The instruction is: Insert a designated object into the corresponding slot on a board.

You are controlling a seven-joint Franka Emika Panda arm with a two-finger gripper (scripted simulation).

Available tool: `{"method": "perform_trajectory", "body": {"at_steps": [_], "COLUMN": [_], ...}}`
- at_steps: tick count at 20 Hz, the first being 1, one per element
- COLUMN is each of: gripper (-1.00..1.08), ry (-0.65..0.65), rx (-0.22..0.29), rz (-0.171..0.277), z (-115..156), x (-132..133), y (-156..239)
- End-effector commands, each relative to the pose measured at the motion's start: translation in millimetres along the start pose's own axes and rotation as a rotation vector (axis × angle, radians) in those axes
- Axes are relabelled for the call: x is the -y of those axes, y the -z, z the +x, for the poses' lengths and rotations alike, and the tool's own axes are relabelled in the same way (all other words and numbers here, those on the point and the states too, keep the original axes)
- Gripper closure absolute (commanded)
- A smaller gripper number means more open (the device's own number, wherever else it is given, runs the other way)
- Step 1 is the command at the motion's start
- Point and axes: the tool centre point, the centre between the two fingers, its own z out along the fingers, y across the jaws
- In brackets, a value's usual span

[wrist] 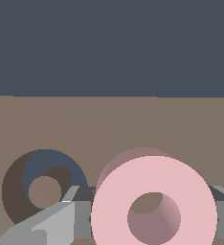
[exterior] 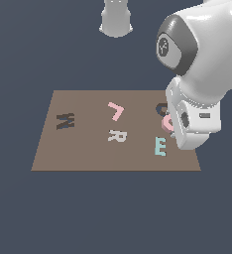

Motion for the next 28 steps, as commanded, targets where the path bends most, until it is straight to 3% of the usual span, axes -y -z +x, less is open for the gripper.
{"method": "perform_trajectory", "body": {"at_steps": [1,13,28], "gripper": [1.08,1.08,1.08], "ry": [0.084,0.332,0.363], "rx": [0.0,0.001,0.001], "rz": [-0.001,0.0,0.001], "z": [2,-2,-4], "x": [16,62,67], "y": [1,1,-7]}}
